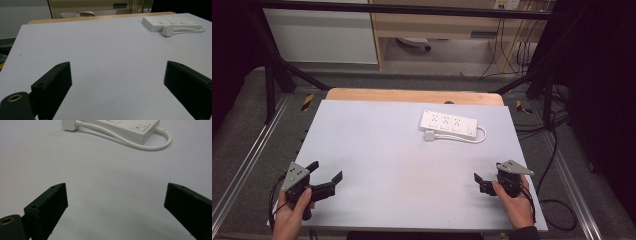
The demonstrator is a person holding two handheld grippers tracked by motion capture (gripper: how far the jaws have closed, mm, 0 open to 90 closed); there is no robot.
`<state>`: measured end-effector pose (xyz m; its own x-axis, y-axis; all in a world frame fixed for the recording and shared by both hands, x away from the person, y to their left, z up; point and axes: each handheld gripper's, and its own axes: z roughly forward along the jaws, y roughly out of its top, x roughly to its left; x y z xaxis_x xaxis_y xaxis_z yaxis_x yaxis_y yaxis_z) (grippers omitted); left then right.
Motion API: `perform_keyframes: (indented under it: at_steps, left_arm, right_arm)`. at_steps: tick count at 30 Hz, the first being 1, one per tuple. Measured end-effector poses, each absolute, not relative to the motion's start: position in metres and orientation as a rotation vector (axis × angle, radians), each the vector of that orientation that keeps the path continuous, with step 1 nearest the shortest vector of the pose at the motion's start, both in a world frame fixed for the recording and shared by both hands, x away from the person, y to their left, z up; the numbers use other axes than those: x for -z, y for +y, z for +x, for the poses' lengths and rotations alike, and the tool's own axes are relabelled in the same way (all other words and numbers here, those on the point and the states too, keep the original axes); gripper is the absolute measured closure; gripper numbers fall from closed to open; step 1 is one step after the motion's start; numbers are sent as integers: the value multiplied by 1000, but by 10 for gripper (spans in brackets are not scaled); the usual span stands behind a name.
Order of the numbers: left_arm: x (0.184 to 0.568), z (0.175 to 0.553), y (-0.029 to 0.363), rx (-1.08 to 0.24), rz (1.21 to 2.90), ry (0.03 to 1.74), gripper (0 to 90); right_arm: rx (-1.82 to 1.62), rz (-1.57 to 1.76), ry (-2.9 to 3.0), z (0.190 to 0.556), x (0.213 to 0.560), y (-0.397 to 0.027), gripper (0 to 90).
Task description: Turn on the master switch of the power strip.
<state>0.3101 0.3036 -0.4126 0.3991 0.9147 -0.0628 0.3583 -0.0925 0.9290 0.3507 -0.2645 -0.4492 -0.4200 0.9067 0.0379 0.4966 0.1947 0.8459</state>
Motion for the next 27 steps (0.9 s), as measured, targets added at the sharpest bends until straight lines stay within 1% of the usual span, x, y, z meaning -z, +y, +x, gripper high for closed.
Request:
perform_keyframes:
  at_steps: [19, 27]
  left_arm:
    - [413, 310, 301, -678, 1681, 1123, 68]
    - [413, 309, 302, -668, 1670, 1115, 68]
  right_arm:
    - [-1186, 1325, 1956, 357, 444, -266, 51]
    - [-1214, 1313, 1911, 372, 437, -268, 56]
